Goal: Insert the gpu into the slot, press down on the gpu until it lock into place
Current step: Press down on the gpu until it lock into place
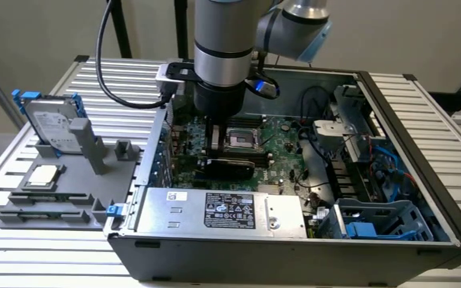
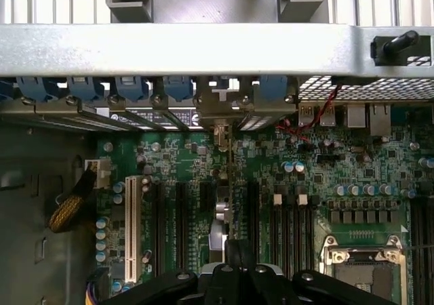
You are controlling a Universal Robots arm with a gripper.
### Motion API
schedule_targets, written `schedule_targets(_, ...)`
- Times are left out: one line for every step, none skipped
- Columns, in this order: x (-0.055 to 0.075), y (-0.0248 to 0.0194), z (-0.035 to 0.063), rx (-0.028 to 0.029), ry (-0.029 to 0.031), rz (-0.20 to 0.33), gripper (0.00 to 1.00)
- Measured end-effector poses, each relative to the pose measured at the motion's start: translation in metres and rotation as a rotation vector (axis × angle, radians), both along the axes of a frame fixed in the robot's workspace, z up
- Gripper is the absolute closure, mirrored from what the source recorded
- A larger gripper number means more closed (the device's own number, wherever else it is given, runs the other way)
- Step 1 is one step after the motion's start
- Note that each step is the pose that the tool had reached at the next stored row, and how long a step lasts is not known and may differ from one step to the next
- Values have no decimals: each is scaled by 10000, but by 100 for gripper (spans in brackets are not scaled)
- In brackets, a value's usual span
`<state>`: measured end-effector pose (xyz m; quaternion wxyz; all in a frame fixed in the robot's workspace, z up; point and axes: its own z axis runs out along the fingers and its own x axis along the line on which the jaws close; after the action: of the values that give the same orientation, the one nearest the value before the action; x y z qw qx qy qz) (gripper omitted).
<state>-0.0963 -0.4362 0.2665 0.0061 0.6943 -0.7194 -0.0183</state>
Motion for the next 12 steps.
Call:
schedule_targets(0,0,-2,1,-1,-1,89)
schedule_targets(0,1,0,8,0,-2,89)
schedule_targets(0,5,23,32,-8,-4,89)
schedule_targets(0,4,67,27,-7,-5,89)
schedule_targets(-1,3,114,18,-3,-3,89)
schedule_targets(-6,2,141,13,-1,-2,89)
schedule_targets(-20,2,147,14,-1,-2,89)
schedule_targets(-34,2,148,9,3,5,89)
schedule_targets(-43,2,148,-2,19,19,89)
schedule_targets(-50,2,150,-15,51,35,89)
schedule_targets(-55,2,149,-21,103,53,89)
schedule_targets(-61,1,149,-26,177,69,89)
